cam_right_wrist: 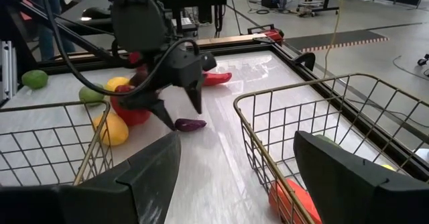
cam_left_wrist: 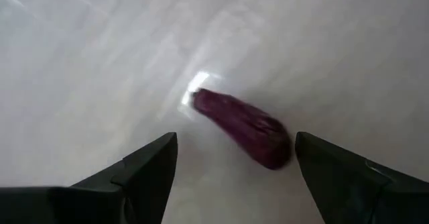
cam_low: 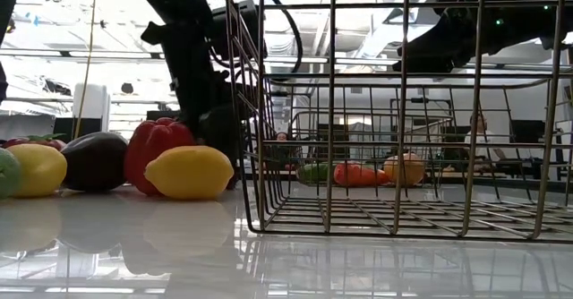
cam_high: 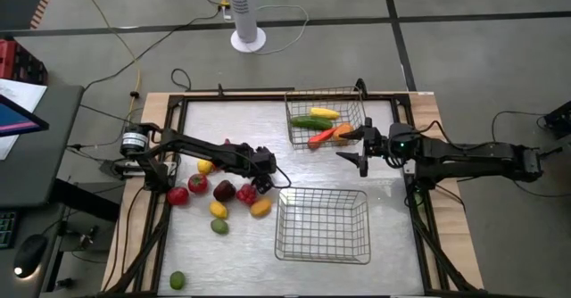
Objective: Sort produce into baskets
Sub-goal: Put the violet egg plant into the top wire basket
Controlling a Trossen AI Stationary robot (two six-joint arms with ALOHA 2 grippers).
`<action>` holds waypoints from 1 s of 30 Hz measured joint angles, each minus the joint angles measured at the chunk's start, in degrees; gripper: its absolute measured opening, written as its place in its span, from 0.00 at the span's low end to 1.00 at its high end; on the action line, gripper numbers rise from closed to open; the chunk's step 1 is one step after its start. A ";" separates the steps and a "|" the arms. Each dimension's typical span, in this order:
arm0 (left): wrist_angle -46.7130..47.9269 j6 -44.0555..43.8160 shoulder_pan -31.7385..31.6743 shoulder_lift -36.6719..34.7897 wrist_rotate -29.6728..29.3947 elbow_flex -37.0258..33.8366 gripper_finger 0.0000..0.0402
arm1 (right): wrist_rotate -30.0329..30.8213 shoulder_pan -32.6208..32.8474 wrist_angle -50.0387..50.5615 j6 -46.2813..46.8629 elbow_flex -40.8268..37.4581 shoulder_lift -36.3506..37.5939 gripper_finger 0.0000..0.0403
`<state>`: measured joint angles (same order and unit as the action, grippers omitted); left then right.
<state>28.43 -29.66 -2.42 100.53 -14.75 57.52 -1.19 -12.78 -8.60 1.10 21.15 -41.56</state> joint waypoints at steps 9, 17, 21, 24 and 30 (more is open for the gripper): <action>0.37 2.02 -0.28 -0.15 -2.18 0.00 0.53 | -0.02 0.00 0.02 0.00 0.00 0.00 0.78; -1.52 4.03 -1.03 -0.15 -2.41 0.00 0.26 | -0.09 0.01 0.02 0.38 0.00 0.00 0.78; -1.42 5.47 -1.85 -0.15 -2.21 0.00 0.15 | -0.20 0.04 0.02 0.39 0.00 0.00 0.78; -1.43 7.06 -2.44 -0.15 -1.31 0.00 0.09 | -0.20 0.04 0.02 0.39 0.00 0.00 0.78; -0.92 10.04 -4.33 -3.13 -0.74 0.00 0.04 | -0.20 0.04 0.22 0.39 0.00 0.00 0.78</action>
<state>27.51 -19.62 -6.75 97.39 -15.49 57.52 -1.39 -12.73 -8.38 1.50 21.15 -41.56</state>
